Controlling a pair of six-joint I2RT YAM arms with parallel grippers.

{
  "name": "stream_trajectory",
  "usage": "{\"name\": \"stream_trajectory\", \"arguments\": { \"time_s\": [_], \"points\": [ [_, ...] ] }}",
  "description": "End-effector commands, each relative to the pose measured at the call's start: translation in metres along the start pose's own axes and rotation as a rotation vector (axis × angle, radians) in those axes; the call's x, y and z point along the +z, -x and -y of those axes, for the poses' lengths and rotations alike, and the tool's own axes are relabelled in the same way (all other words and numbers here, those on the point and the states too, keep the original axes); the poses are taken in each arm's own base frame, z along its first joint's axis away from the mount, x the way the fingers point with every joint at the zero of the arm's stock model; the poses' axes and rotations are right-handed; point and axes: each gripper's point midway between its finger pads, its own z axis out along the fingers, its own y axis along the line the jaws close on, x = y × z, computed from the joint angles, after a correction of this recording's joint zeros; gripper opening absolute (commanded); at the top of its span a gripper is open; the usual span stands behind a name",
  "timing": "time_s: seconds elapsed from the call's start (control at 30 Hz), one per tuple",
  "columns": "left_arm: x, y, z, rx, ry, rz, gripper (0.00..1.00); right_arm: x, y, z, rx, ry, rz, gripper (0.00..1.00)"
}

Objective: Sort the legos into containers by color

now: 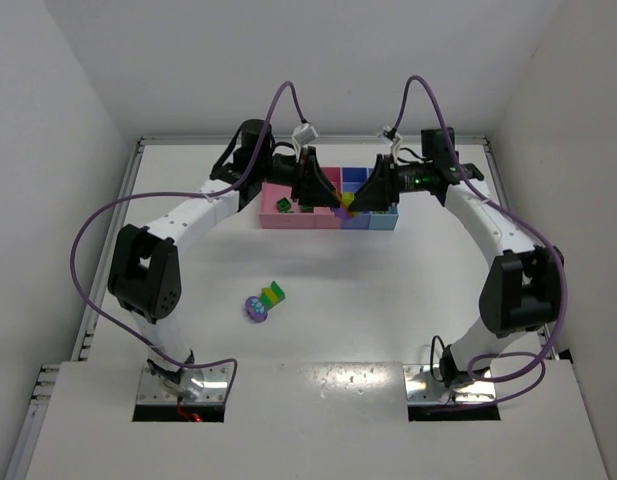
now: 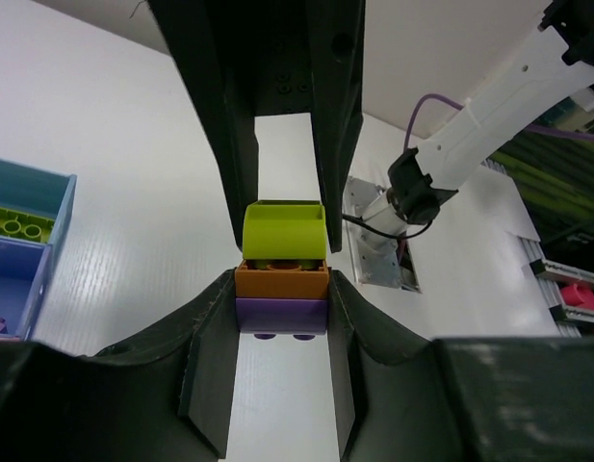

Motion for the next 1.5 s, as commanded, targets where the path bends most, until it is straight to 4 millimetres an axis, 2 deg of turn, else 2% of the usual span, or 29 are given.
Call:
{"name": "stream_trajectory", "arguments": {
  "time_s": [0.0,0.03,0.17,0.23,0.33,0.4,0.43,0.5,0.53,0.63,0.67,0.77,0.8,0.83,1.0,1.03,1.1,1.13,1.23,1.4,1.43,1.47],
  "points": [
    [0.005,0.014,0.008,0.065,-0.024,0.014,0.0,-0.002,0.013,-0.017,-0.096,0.027,0.015,0.29],
    [0.005,0.01,0.007,0.055,-0.023,0.011,0.0,-0.002,0.013,-0.017,-0.096,0.027,0.015,0.21],
    [0.003,-0.005,0.007,0.019,-0.009,0.0,0.0,-0.012,0.019,-0.006,-0.102,-0.011,0.034,0.1],
    [0.001,-0.013,0.008,0.011,0.001,-0.004,0.0,-0.029,0.038,0.001,-0.126,-0.052,0.075,0.07],
    [0.005,-0.033,0.012,0.0,0.013,-0.022,0.0,-0.057,0.057,0.022,-0.111,-0.121,0.136,0.07],
    [0.005,-0.034,0.015,0.025,0.028,-0.021,0.0,-0.078,0.065,0.04,-0.097,-0.192,0.165,0.07],
    [0.005,-0.039,0.013,0.014,0.039,-0.023,0.0,-0.084,0.057,0.058,-0.067,-0.225,0.164,0.07],
    [0.005,-0.037,0.006,0.014,0.075,-0.016,0.0,-0.099,0.054,0.086,-0.051,-0.329,0.162,0.07],
    [0.004,-0.034,0.006,0.023,0.093,-0.009,0.0,-0.106,0.037,0.112,-0.016,-0.411,0.128,0.07],
    [0.003,-0.024,-0.008,0.043,0.175,0.018,0.0,-0.116,0.029,0.145,-0.022,-0.561,0.077,0.07],
    [0.003,-0.018,-0.011,0.061,0.195,0.032,0.0,-0.112,0.023,0.156,-0.008,-0.577,0.055,0.07],
    [0.001,-0.005,-0.024,0.063,0.281,0.074,0.0,-0.111,0.018,0.179,0.005,-0.658,0.019,0.06],
    [-0.001,-0.003,-0.03,0.047,0.319,0.086,0.0,-0.113,0.007,0.191,0.032,-0.679,0.004,0.06],
    [-0.001,0.003,-0.031,0.05,0.334,0.103,0.0,-0.111,0.01,0.198,0.023,-0.707,-0.008,0.06],
    [-0.004,0.01,-0.038,0.072,0.379,0.108,0.0,-0.112,0.003,0.227,0.038,-0.756,-0.031,0.09],
    [-0.005,0.01,-0.04,0.072,0.392,0.111,0.0,-0.113,0.009,0.231,0.015,-0.757,-0.03,0.14],
    [-0.006,0.01,-0.041,0.071,0.404,0.104,0.0,-0.108,-0.002,0.239,0.038,-0.756,-0.062,0.26],
    [-0.006,0.01,-0.041,0.071,0.404,0.104,0.0,-0.109,-0.002,0.243,0.037,-0.768,-0.065,0.37],
    [-0.007,0.01,-0.048,0.072,0.429,0.103,0.0,-0.103,-0.008,0.244,0.053,-0.757,-0.079,0.53],
    [-0.006,0.007,-0.055,0.056,0.444,0.095,0.0,-0.1,-0.007,0.241,0.052,-0.727,-0.071,0.63],
    [-0.006,0.014,-0.053,0.065,0.44,0.111,0.0,-0.098,-0.007,0.239,0.051,-0.713,-0.068,0.65],
    [-0.011,0.019,-0.057,0.032,0.456,0.137,0.0,-0.094,0.006,0.226,0.018,-0.67,-0.042,0.69]
  ]
}}
